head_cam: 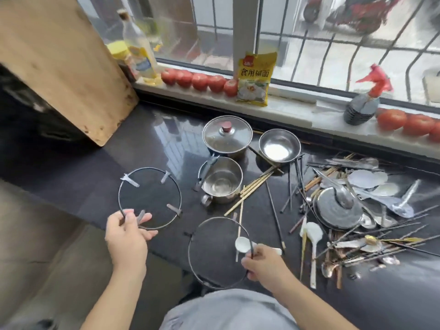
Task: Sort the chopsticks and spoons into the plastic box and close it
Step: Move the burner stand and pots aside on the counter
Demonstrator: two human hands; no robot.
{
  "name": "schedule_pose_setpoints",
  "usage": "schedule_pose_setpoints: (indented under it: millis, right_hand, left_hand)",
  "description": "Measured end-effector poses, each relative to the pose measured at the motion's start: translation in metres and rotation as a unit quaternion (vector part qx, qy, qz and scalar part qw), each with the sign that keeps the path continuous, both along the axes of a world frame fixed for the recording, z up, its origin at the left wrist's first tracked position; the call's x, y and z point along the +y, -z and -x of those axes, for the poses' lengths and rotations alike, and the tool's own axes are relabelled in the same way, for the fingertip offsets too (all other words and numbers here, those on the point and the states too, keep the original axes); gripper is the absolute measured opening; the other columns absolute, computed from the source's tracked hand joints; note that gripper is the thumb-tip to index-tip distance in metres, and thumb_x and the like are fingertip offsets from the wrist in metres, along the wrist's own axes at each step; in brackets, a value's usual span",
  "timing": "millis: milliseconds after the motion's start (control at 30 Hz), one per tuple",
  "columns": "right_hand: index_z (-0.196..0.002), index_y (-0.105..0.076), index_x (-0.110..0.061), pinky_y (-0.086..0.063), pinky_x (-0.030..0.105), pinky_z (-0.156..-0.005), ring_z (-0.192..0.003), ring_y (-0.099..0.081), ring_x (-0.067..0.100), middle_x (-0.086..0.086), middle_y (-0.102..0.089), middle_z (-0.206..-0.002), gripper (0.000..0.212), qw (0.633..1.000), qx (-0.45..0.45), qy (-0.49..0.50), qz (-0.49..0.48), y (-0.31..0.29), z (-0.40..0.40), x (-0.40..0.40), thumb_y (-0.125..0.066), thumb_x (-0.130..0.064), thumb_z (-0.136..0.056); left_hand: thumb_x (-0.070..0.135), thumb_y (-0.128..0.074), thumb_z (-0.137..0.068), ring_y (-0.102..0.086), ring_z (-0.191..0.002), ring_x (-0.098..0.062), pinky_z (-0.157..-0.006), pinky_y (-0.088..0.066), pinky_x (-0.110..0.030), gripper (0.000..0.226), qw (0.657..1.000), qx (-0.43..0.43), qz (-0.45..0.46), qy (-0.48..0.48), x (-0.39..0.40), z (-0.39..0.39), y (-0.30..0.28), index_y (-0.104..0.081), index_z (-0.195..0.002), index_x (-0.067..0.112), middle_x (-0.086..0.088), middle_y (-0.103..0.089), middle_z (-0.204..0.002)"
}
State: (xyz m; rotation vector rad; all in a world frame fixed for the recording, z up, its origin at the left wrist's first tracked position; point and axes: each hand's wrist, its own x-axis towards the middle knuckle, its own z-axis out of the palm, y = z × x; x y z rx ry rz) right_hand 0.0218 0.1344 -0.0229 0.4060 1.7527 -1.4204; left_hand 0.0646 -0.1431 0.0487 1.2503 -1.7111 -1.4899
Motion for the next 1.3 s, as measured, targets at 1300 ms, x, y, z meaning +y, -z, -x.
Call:
schedule_pose_setpoints:
  millis: [1300]
  right_hand:
    - [-0.113, -0.062, -0.016, -0.054, 0.030, -0.058, -0.051, -0.060, 0.017, 0.005, -0.058, -0.072, 0.019, 0.993, 0.054, 0.037, -0.102, -0.013, 0.020, -0.236, -0.050, -0.010, -0.100]
  left_hand:
    - [0.019, -0.056, -0.102, -0.053, -0.052, -0.016, -0.056, -0.045, -0.030, 0.025, 0.874, -0.283, -0.151, 0.365, -0.160, 0.000, 0.070, -0.052, -0.078, 0.009, -0.003, -0.067, -0.066]
